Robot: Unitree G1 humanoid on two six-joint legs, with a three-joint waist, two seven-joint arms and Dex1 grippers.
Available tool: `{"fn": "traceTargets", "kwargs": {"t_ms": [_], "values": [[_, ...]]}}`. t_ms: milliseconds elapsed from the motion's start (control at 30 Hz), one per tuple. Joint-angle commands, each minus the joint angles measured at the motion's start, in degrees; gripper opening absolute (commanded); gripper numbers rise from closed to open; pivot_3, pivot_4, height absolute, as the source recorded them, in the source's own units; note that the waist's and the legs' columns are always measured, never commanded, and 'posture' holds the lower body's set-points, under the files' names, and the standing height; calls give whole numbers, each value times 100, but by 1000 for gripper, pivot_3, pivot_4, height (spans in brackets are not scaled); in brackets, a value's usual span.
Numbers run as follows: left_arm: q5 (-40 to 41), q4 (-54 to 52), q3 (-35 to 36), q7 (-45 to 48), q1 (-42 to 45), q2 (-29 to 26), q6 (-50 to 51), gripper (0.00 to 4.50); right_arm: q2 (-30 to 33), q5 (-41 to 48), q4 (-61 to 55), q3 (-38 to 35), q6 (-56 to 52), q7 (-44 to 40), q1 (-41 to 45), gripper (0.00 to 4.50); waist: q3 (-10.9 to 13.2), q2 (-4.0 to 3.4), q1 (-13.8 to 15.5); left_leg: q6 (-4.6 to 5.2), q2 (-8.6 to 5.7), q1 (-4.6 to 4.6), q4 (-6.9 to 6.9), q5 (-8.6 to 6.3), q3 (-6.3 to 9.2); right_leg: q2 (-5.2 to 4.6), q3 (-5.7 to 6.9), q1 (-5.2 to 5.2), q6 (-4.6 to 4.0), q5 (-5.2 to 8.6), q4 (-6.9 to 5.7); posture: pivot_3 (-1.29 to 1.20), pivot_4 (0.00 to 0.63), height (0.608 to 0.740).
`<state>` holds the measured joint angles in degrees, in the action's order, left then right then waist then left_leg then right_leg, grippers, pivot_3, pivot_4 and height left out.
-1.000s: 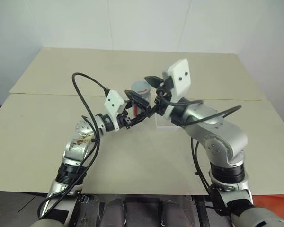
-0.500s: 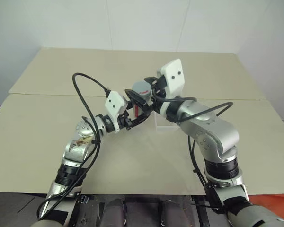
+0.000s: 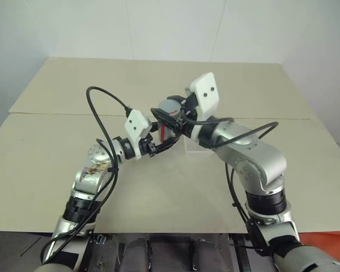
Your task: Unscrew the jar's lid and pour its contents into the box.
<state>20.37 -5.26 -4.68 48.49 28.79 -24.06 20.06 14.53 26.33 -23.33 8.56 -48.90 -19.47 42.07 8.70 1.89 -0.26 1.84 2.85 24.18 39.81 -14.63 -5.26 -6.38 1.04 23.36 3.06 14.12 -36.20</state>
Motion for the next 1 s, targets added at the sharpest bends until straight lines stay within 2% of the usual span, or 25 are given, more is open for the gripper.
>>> {"fn": "traceTargets", "kwargs": {"t_ms": [33, 133, 233, 400, 533, 800, 1000], "values": [[685, -83, 227, 1331, 50, -375, -323, 2854, 533, 436, -144, -425, 247, -960, -53, 2796, 1, -1, -2, 0, 0, 0, 0, 0, 1, 0, 0, 0, 0, 0, 0, 0, 150, 740], [1051, 167, 315, 2274, 215, -681, -453, 2854, 955, 1156, -137, -593, 274, -2028, -160, 2796, 2, -2, 3, 1, 1, 0, -1, -1, -1, 0, 1, 0, 0, 0, 4, 0, 150, 740], [1130, 347, 305, 2615, 425, -707, -575, 2854, 1291, 1779, -57, -639, 266, -3012, -173, 2796, 2, -2, 23, 3, 0, 0, 0, -2, -5, -1, 2, -2, 0, 0, 12, 0, 150, 740], [1054, 368, 189, 2897, 530, -571, -821, 2854, 1653, 1908, 241, -383, 455, -4094, -110, 2796, 2, -2, 22, 5, 0, -3, 0, -3, -1, 1, -1, -4, 0, 0, 12, 0, 150, 740], [1061, 255, 185, 2905, 541, -452, -861, 2854, 1601, 1768, 385, -295, 604, -4195, -29, 2796, 2, -2, 14, 4, 0, -2, 0, -2, 2, 2, -4, 0, 0, 0, 9, 0, 150, 740], [883, 124, 100, 2605, 351, -256, -978, 2854, 1131, 1539, 454, -142, 573, -3721, 217, 2796, 2, -2, 33, 4, 0, -1, 2, -2, 6, 1, -4, 0, 0, 0, 5, 0, 150, 740], [884, 32, 65, 2546, 273, -261, -960, 2854, 1028, 1425, 399, -120, 523, -3681, 218, 2796, 2, -2, 35, 4, 0, -1, 2, -2, 4, 1, -3, 0, 0, 0, 3, 0, 150, 740]]}}
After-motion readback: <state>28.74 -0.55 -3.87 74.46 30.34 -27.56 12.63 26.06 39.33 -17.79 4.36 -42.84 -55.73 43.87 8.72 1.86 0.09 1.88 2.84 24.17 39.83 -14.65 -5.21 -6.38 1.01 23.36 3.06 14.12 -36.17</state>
